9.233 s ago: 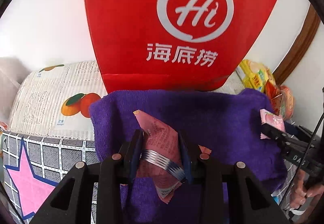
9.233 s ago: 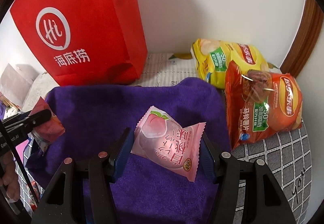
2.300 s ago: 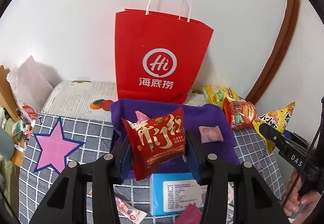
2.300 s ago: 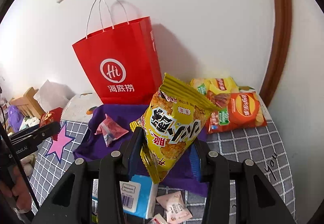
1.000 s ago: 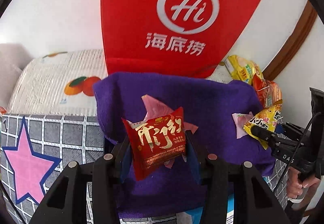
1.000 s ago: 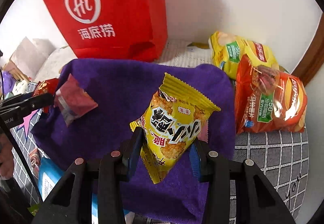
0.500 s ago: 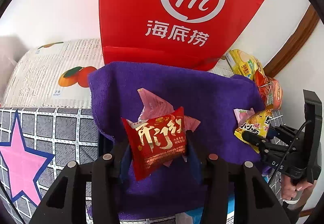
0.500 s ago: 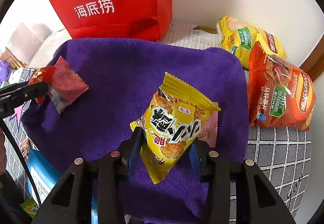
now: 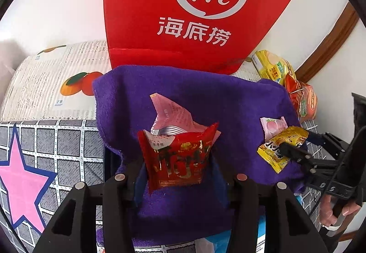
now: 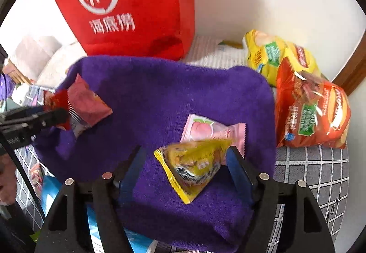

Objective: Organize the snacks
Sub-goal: 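Lower the red packet and yellow bag onto the towel and open both tools, then move left tool to the strawberry-bear stick candy while right tool grasps the pink-white candy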

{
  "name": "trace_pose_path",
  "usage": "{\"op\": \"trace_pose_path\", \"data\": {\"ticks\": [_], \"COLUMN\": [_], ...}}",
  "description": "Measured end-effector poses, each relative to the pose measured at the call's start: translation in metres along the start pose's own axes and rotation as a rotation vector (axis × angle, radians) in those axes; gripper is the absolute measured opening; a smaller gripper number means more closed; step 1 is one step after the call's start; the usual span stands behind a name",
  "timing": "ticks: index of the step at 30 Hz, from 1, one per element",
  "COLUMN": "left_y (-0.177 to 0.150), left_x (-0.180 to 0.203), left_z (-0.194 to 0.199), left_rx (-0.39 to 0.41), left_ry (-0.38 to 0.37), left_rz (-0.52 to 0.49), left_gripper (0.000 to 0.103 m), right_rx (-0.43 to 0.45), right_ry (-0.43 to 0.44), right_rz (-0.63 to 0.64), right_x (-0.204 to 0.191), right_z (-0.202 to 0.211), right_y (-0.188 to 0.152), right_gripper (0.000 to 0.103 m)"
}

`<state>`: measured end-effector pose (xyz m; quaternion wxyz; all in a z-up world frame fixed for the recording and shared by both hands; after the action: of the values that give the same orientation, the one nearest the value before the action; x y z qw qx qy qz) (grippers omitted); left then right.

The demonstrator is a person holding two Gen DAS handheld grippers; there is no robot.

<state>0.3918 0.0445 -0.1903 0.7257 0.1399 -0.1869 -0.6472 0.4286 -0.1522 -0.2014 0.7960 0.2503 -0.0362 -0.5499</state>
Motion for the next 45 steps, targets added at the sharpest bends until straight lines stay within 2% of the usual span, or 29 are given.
{"op": "trace_pose_path", "data": {"ticks": [2,4,5,12,14,16,20,22,25,30,35,39,41,42,43,45], "left_y": [0.0,0.0,0.001,0.004,0.005,0.004,0.001,-0.006,-0.019,-0.045,-0.077,-0.101,-0.113,-0.117,-0.121,-0.13], "left_x": [0.001,0.001,0.001,0.004,0.006,0.007,0.013,0.017,0.019,0.011,-0.009,-0.026,-0.034,-0.037,-0.039,-0.043], "left_z": [0.001,0.002,0.004,0.035,0.048,0.06,0.08,0.089,0.1,0.113,0.119,0.122,0.123,0.123,0.123,0.124], "left_rx": [-0.008,-0.017,-0.014,0.045,0.068,0.089,0.122,0.133,0.129,0.116,0.09,0.075,0.065,0.06,0.057,0.054], "left_ry": [-0.01,-0.021,-0.026,-0.047,-0.049,-0.048,-0.058,-0.06,-0.062,-0.036,0.013,0.049,0.06,0.063,0.065,0.067], "left_rz": [0.003,0.006,0.006,0.002,-0.005,-0.014,-0.034,-0.05,-0.063,-0.06,-0.046,-0.029,-0.013,-0.006,0.001,0.018], "left_gripper": [0.049,0.059,0.06,0.061,0.061,0.061,0.063,0.063,0.063,0.063,0.063,0.063,0.063,0.063,0.063,0.063], "right_rx": [0.02,0.047,0.061,0.189,0.211,0.207,0.195,0.171,0.139,0.105,0.095,0.064,0.098,0.097,0.102,0.107], "right_ry": [-0.002,-0.008,-0.016,-0.075,-0.082,-0.07,-0.102,-0.094,-0.09,-0.06,-0.016,-0.049,-0.075,-0.089,-0.091,-0.103], "right_rz": [-0.012,-0.016,-0.016,-0.049,-0.073,-0.109,-0.143,-0.153,-0.172,-0.184,-0.126,-0.092,-0.05,-0.031,-0.024,-0.023], "right_x": [0.001,0.005,0.004,0.003,0.007,0.014,0.024,0.025,0.029,0.025,0.009,0.008,0.004,0.002,0.0,0.0], "right_z": [0.009,0.023,0.029,0.073,0.082,0.091,0.105,0.106,0.104,0.086,0.066,0.04,0.037,0.037,0.039,0.046], "right_y": [0.002,0.004,0.005,-0.005,-0.013,-0.027,-0.064,-0.081,-0.109,-0.144,-0.162,-0.17,-0.171,-0.171,-0.171,-0.172], "right_gripper": [0.073,0.073,0.073,0.073,0.073,0.073,0.07,0.06,0.055,0.055,0.056,0.057,0.058,0.055,0.042,0.037]}}
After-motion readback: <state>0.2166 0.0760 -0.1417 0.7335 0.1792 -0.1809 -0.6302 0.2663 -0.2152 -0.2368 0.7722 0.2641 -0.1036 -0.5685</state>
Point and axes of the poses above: each gripper's, at about its wrist camera, not at the fingertips, and z roughly against the way its jaws point, x to its right, y to its top, the point moved 5 cm from there along -z, roughly the way its jaws point, and after that the axes turned 10 degrees about y, right-handed, at the moved point
